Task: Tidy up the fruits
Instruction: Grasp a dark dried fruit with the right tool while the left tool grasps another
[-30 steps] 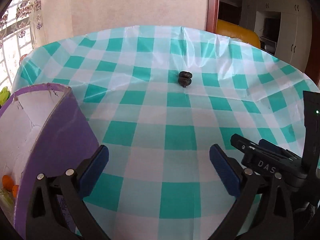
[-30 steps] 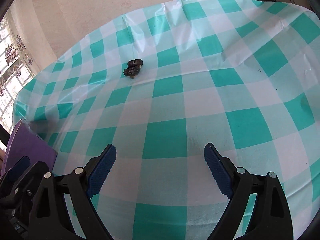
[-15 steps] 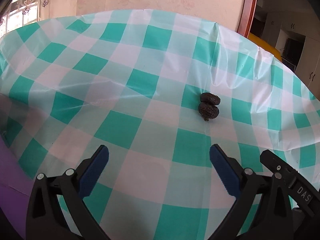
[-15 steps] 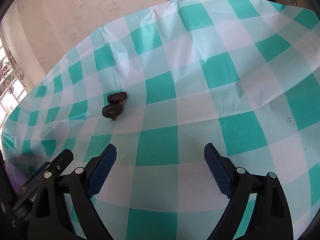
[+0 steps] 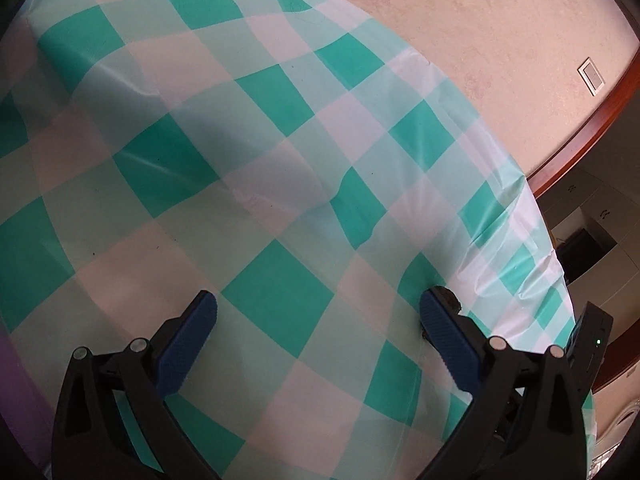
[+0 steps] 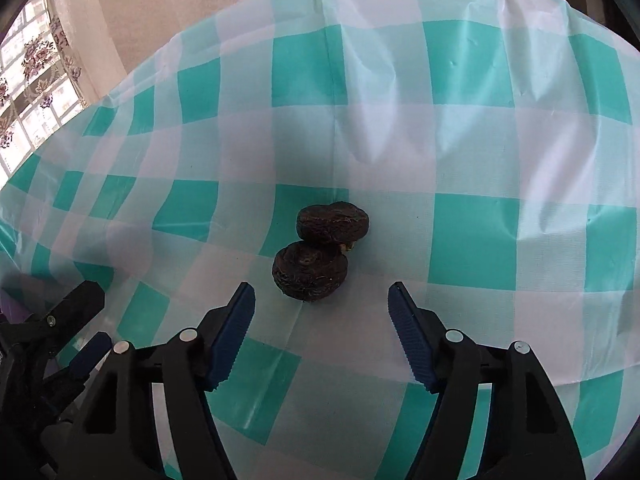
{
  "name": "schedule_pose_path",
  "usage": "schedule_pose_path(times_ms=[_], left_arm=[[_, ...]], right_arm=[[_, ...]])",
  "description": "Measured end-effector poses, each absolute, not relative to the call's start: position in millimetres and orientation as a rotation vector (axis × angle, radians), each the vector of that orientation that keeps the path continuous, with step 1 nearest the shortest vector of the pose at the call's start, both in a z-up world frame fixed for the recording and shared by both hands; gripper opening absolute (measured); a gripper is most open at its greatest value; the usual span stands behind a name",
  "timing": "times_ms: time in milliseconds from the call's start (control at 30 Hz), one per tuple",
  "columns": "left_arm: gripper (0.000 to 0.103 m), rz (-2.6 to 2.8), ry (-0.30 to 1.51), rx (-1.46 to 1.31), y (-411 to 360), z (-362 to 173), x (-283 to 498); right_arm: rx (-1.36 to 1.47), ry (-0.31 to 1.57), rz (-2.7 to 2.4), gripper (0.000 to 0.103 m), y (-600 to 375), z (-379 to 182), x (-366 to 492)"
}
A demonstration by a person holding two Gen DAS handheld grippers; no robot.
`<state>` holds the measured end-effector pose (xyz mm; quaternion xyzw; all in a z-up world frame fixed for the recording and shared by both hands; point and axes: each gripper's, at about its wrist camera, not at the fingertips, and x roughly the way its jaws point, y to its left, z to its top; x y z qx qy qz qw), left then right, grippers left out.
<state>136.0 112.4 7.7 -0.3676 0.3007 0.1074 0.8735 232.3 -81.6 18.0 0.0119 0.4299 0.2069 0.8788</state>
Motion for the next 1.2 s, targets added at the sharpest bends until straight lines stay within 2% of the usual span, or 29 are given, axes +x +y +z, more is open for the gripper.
schedule_pose_path(times_ms=[100, 200, 233, 267, 567, 733, 833, 1200], left_arm=[[0.101, 0.218, 0.628, -0.704, 101, 13, 139], [0.101, 0.216, 0.627, -0.677, 97, 14, 140], [0.101, 0.219, 0.624, -0.677, 97, 14, 139], [0.101, 0.223, 0.622, -0.679, 97, 14, 138], [0.101, 0.213, 0.634, -0.593, 85, 17, 138], [0.101, 0.179, 0.664, -0.543, 75, 18, 143], [0.101, 0.152, 0.687, -0.491, 62, 21, 147], [0.101, 0.043, 0.829, -0.083, -44, 17, 230]], right_arm=[[-0.031, 0.908, 0.403, 0.064, -62, 16, 240], [-0.130, 0.915, 0.328, 0.056, -45, 14, 241], [-0.149, 0.906, 0.309, 0.042, -43, 14, 239], [-0.135, 0.894, 0.301, 0.039, -46, 16, 237], [0.123, 0.738, 0.070, 0.039, -158, 35, 209], [0.458, 0.738, 0.052, 0.039, -233, 20, 213], [0.446, 0.682, 0.083, 0.039, -230, 26, 208], [0.449, 0.683, 0.131, 0.039, -229, 25, 210]])
